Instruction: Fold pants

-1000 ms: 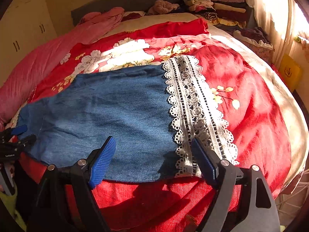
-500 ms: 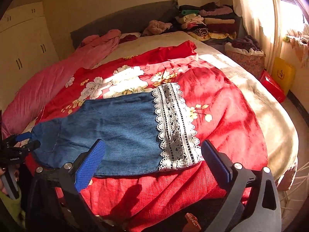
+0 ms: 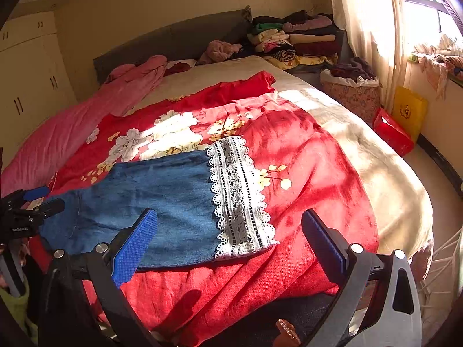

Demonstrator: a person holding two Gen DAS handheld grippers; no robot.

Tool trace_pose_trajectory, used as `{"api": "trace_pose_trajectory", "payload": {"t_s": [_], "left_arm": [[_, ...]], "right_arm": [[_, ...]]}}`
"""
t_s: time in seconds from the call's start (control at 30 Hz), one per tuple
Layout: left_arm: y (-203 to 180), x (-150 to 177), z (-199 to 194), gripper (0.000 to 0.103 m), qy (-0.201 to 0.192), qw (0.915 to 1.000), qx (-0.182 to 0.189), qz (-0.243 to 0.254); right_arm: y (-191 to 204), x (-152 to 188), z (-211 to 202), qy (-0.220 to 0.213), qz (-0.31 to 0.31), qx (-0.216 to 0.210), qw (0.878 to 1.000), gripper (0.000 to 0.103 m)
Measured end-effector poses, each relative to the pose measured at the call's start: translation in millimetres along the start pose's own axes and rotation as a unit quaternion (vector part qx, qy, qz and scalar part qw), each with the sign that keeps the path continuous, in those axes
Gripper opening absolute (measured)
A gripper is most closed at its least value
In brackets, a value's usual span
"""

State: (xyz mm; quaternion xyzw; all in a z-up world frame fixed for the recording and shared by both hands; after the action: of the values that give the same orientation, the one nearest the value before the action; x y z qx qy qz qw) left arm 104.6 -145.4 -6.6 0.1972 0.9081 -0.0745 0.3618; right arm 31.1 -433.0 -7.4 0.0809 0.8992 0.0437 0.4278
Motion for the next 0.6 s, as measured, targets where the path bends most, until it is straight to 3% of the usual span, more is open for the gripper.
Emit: {"api": "trace_pose_trajectory", "payload": {"t_s": [0.6], "left_arm": [[-77.3,-64.9,106.7,0.094,0.039,0.9948,0.051,0.079]], "right_arm": [[-2.1,18.5,52.1,0.050,-0.006,0.030,0.998,0.099]]}}
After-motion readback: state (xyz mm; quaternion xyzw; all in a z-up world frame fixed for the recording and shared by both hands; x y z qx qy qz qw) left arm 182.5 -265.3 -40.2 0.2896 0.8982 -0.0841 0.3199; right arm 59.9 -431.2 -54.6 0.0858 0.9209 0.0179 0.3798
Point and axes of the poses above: each gripper's, at about its wrist camera, not at the fingertips, and z roughly the way its jaws point, y to its left, x to its underside, the point moved 7 cm from there along z, roughly the way its jaws point, and after that the axes turned 3 degrees about x, right-handed, at the moved point
